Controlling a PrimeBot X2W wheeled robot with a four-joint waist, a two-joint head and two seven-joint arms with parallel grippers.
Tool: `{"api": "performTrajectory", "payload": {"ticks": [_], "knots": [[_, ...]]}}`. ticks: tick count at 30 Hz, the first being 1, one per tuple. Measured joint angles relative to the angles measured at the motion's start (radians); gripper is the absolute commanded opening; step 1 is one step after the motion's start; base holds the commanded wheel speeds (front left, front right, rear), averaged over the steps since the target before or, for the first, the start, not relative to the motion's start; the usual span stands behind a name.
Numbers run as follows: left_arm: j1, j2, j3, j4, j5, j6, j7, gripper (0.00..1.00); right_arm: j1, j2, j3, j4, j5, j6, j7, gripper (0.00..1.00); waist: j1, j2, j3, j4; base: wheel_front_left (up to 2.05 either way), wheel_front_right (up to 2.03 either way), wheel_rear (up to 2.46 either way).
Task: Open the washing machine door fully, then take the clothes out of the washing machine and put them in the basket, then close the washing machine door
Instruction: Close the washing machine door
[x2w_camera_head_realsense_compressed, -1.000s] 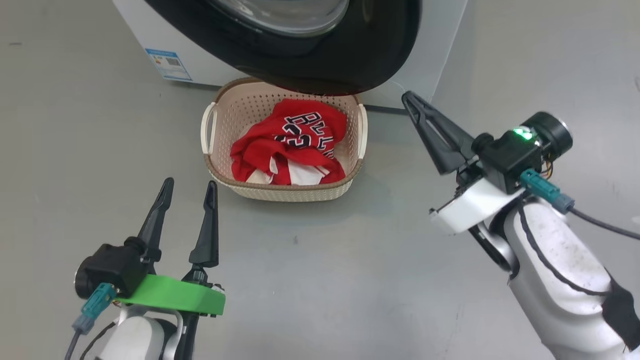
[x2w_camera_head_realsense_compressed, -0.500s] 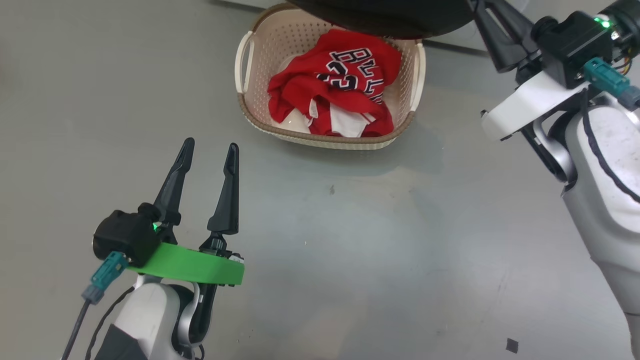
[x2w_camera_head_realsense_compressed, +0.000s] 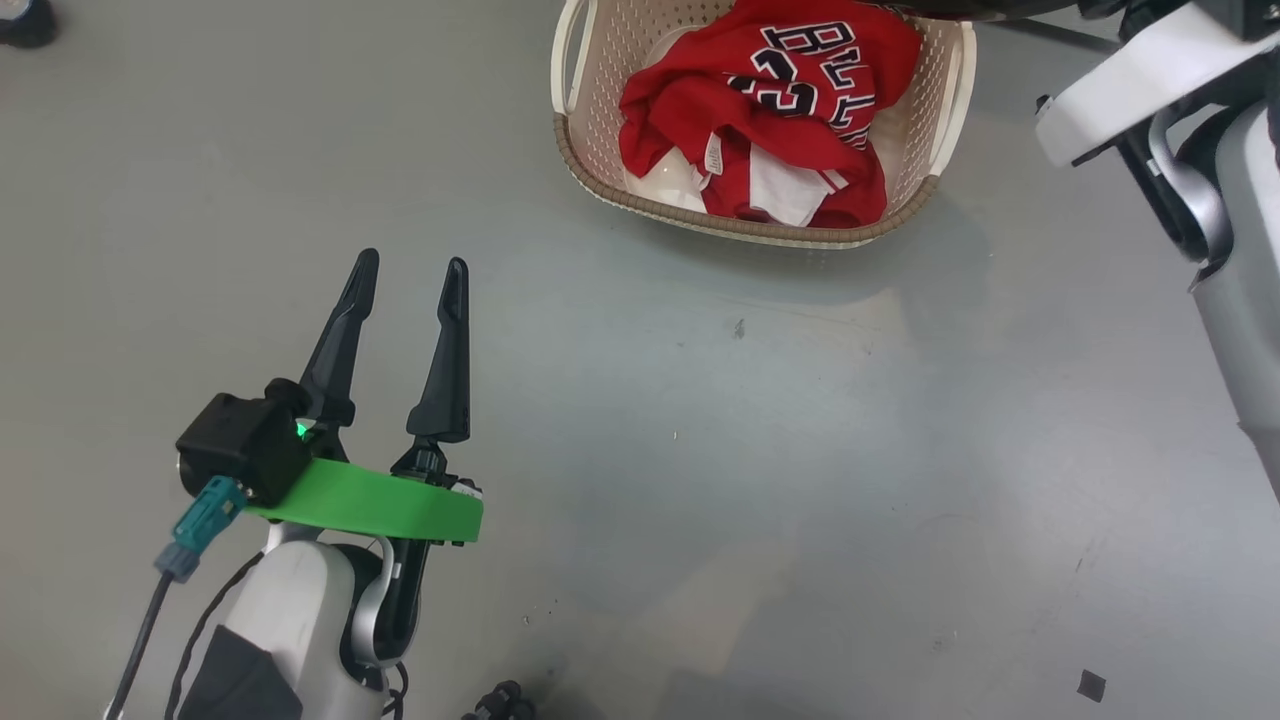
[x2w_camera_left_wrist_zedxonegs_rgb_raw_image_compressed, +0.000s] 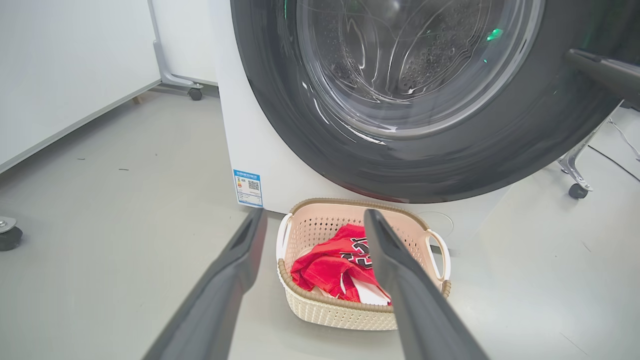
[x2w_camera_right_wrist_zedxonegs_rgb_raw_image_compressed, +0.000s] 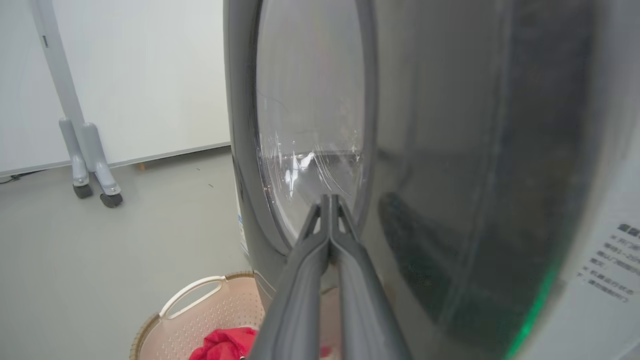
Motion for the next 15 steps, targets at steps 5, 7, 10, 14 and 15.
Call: {"api": "performTrajectory", "payload": {"ticks": [5,7,10,14,15], "knots": [[-0.014,-0.005,0.001,0.005,0.011,-0.009,0.0,1.0,-0.041,-0.003,-0.021,0.028,0.0,0.007,-0.011,0.0,0.0,0.0,0.017,0.003,0.0,0.0,0.0],[-0.022,-0.007,0.001,0.01,0.018,-0.01,0.0,1.0,-0.051,-0.004,-0.03,0.044,0.001,0.009,-0.023,0.0,0.0,0.0,0.021,0.003,0.0,0.0,0.0],[-0.023,-0.008,0.001,0.014,0.021,-0.018,0.0,1.0,-0.062,-0.007,-0.046,0.063,0.003,0.008,-0.027,0.0,0.0,0.0,0.024,0.003,0.0,0.0,0.0],[-0.023,-0.011,0.001,0.019,0.026,-0.019,0.0,1.0,-0.093,-0.012,-0.064,0.091,0.003,0.006,-0.035,0.0,0.0,0.0,0.03,0.002,0.0,0.0,0.0],[-0.023,-0.012,0.001,0.022,0.026,-0.019,0.0,1.0,-0.102,-0.014,-0.066,0.098,0.003,0.006,-0.035,0.0,0.0,0.0,0.032,0.003,0.0,0.0,0.0]]}}
